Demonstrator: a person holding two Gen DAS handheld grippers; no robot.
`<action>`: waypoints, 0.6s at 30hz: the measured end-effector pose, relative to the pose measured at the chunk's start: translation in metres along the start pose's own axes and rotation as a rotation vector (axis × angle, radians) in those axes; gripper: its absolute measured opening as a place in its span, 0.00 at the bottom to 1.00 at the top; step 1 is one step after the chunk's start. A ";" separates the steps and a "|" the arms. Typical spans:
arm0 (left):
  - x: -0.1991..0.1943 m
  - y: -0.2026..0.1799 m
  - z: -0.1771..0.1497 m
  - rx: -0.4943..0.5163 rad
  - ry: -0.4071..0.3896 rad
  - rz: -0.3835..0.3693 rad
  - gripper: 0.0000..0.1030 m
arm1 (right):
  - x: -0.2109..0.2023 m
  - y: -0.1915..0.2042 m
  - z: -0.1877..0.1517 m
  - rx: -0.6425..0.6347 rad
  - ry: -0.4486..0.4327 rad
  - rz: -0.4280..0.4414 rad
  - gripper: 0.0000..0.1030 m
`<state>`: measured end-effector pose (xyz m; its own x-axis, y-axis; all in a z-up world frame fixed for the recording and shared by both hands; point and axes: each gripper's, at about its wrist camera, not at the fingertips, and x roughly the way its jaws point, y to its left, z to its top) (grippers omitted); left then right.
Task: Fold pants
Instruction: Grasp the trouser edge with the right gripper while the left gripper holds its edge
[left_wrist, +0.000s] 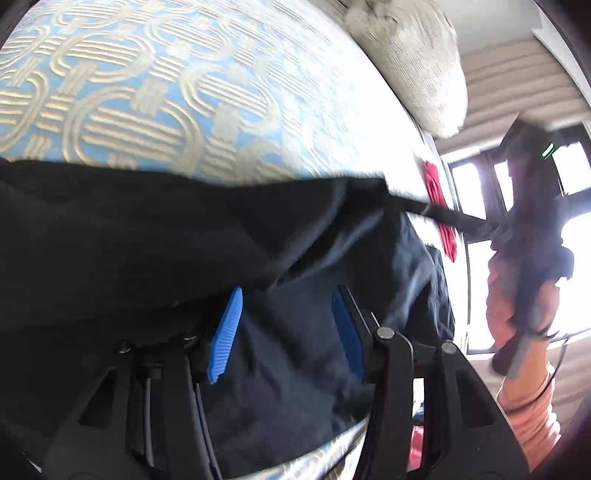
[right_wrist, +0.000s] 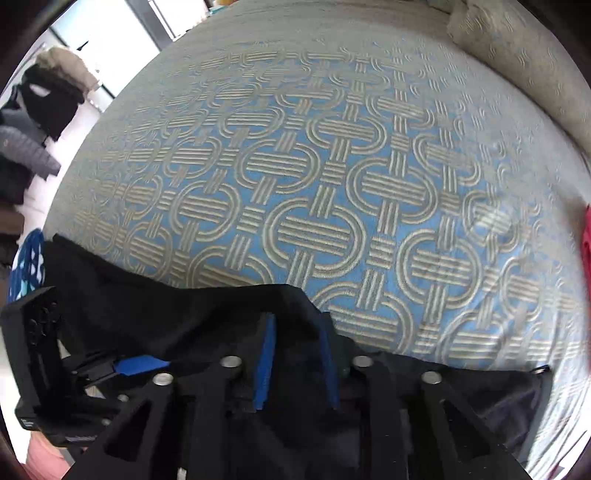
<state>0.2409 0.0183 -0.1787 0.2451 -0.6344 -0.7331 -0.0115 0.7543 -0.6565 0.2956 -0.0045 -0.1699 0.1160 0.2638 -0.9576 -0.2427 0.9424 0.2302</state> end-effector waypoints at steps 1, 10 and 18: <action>0.001 0.004 0.005 -0.025 -0.003 -0.013 0.51 | 0.010 0.000 0.003 0.012 0.019 -0.033 0.35; -0.006 -0.003 0.012 -0.037 -0.025 0.051 0.51 | -0.006 -0.060 0.033 0.243 -0.229 -0.168 0.14; 0.011 -0.057 0.019 0.042 -0.016 -0.042 0.52 | -0.005 -0.103 -0.109 0.295 -0.020 0.121 0.22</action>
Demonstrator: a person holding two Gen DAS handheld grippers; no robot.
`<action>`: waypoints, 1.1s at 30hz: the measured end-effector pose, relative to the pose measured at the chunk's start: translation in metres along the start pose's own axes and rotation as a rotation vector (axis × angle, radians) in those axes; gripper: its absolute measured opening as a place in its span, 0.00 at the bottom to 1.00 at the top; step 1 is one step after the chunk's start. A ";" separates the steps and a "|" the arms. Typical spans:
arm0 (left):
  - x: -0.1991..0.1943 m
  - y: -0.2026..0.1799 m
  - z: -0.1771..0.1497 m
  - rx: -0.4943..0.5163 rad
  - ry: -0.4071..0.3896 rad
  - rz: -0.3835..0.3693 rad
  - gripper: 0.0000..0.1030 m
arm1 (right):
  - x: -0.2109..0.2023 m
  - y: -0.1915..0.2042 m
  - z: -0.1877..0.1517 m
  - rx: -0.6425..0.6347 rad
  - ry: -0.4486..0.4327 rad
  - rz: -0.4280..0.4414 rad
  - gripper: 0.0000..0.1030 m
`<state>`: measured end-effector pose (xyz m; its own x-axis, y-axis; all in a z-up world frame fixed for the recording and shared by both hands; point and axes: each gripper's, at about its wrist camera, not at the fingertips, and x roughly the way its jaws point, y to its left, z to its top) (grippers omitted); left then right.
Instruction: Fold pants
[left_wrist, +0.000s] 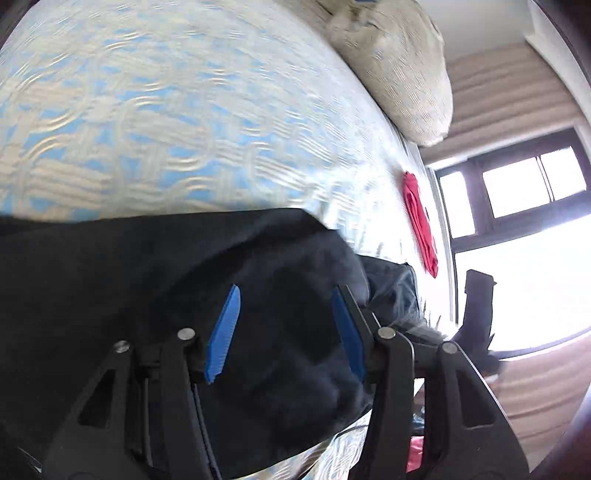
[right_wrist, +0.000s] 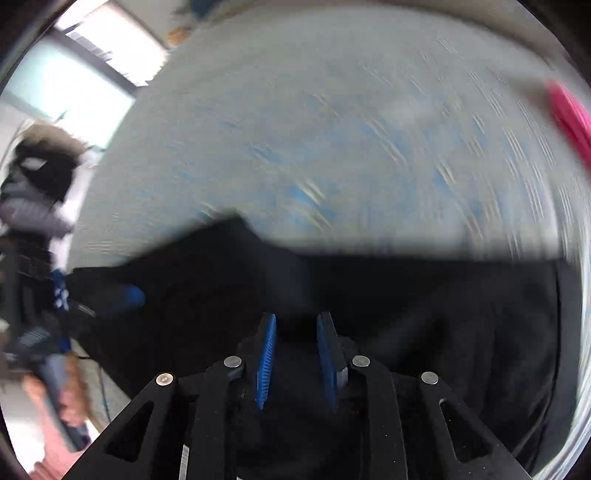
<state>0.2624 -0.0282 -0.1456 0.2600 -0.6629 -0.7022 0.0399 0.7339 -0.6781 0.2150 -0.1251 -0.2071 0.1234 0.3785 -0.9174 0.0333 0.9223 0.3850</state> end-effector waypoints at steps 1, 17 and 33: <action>0.008 -0.012 0.001 0.021 0.008 -0.002 0.52 | 0.010 -0.022 -0.015 0.064 0.010 -0.039 0.16; 0.074 -0.081 -0.022 0.237 0.117 0.217 0.52 | -0.079 -0.093 -0.011 0.123 -0.265 -0.211 0.24; 0.088 -0.082 -0.029 0.276 0.112 0.272 0.58 | -0.050 -0.152 0.041 0.253 -0.184 -0.047 0.11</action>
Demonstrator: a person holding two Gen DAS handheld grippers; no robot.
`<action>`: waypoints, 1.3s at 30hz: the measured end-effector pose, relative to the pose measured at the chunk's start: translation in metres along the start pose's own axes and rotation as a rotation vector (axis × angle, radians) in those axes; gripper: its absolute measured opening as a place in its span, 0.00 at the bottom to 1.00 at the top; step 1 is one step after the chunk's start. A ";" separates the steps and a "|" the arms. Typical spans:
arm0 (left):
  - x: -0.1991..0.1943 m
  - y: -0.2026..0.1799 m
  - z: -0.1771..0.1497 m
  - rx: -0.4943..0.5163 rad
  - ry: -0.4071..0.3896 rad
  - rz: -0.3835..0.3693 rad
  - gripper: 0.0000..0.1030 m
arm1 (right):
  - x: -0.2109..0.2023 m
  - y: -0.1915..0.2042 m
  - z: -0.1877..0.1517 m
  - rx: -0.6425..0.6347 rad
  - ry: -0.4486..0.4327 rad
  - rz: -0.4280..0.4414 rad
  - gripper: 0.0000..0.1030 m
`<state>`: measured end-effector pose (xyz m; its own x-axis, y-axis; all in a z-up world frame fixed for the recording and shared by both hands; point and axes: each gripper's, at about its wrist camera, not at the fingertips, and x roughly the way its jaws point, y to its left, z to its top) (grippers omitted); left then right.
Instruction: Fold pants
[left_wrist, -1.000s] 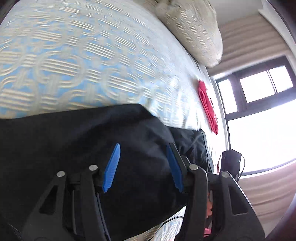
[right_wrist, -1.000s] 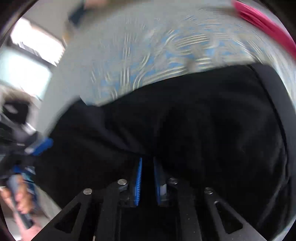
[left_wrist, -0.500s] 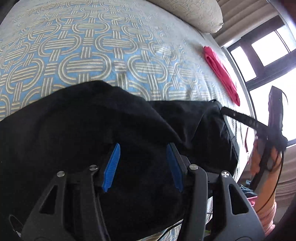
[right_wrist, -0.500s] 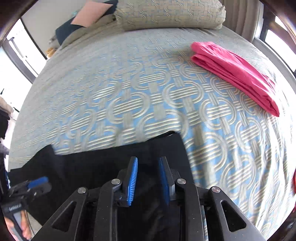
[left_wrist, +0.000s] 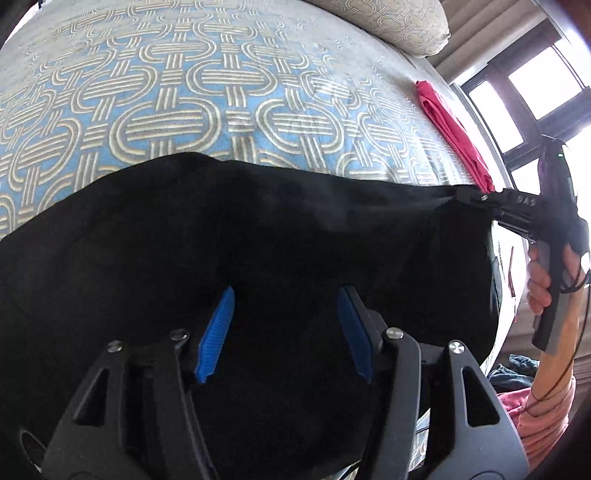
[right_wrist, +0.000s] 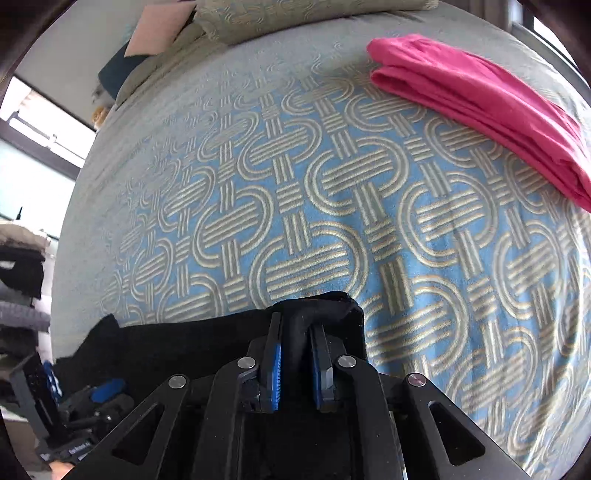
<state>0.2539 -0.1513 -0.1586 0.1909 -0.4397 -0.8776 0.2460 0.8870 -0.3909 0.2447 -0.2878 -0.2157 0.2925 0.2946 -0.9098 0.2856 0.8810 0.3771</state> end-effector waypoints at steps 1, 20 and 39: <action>0.001 0.003 -0.001 -0.004 -0.002 -0.007 0.58 | -0.006 -0.003 0.001 0.022 -0.026 -0.017 0.11; -0.016 -0.030 -0.090 0.184 0.060 -0.013 0.58 | -0.015 -0.053 -0.122 -0.090 0.074 -0.147 0.57; -0.139 0.000 -0.142 0.271 -0.192 0.272 0.63 | -0.037 0.076 -0.191 -0.290 -0.047 -0.274 0.53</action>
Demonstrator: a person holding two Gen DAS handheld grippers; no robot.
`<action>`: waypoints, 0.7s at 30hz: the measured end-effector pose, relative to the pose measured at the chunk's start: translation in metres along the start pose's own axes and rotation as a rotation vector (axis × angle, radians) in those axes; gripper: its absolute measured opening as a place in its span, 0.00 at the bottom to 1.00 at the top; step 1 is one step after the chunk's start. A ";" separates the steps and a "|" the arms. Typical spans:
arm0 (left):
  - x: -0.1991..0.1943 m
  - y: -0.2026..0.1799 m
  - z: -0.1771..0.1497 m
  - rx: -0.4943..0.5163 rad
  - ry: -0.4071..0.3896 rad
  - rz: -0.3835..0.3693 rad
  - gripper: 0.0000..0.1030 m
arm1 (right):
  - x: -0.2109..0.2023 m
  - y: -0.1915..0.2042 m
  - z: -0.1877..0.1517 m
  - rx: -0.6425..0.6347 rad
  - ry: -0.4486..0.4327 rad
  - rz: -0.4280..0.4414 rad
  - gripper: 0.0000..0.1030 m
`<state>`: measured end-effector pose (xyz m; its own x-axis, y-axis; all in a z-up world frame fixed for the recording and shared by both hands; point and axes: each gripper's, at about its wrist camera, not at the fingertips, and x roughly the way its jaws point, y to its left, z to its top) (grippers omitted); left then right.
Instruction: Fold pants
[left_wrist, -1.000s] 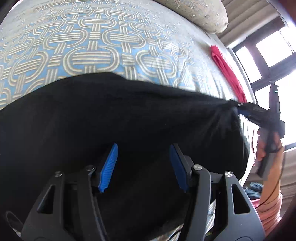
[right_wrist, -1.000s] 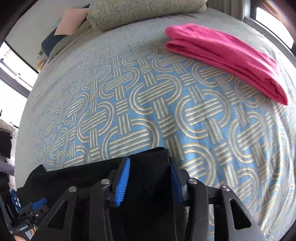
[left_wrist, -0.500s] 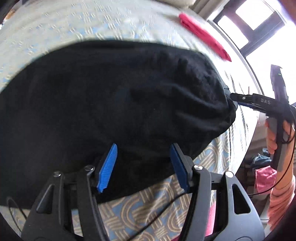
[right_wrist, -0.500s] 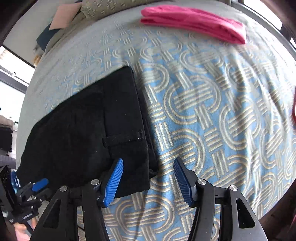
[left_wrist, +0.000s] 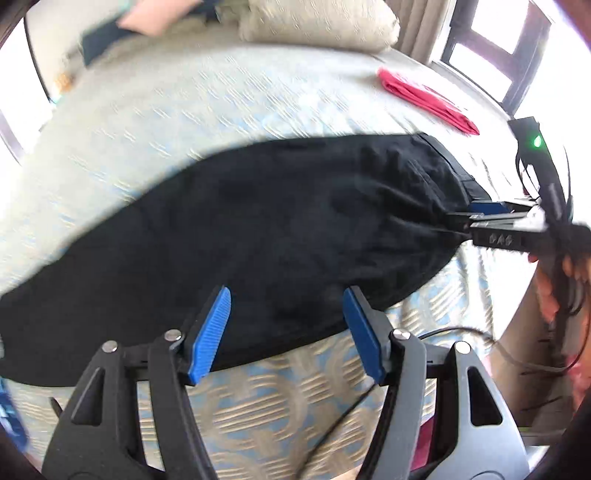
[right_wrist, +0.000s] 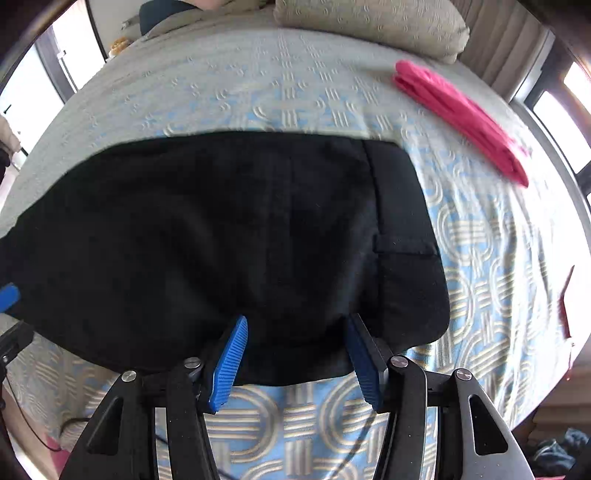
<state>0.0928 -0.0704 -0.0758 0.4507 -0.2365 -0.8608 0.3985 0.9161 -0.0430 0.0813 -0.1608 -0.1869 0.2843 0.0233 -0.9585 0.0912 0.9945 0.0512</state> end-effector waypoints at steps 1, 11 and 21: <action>-0.009 0.007 -0.005 -0.007 -0.012 0.019 0.63 | -0.008 0.007 0.004 0.008 -0.012 0.013 0.53; -0.031 0.100 -0.047 -0.210 -0.026 0.068 0.63 | -0.041 0.127 0.026 -0.089 0.000 0.256 0.55; -0.015 0.253 -0.117 -0.644 0.017 0.166 0.63 | 0.020 0.219 -0.002 -0.271 0.223 0.126 0.55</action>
<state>0.0933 0.2033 -0.1330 0.4499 -0.0750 -0.8899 -0.2349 0.9514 -0.1989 0.1048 0.0580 -0.1959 0.0599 0.1388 -0.9885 -0.1962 0.9726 0.1247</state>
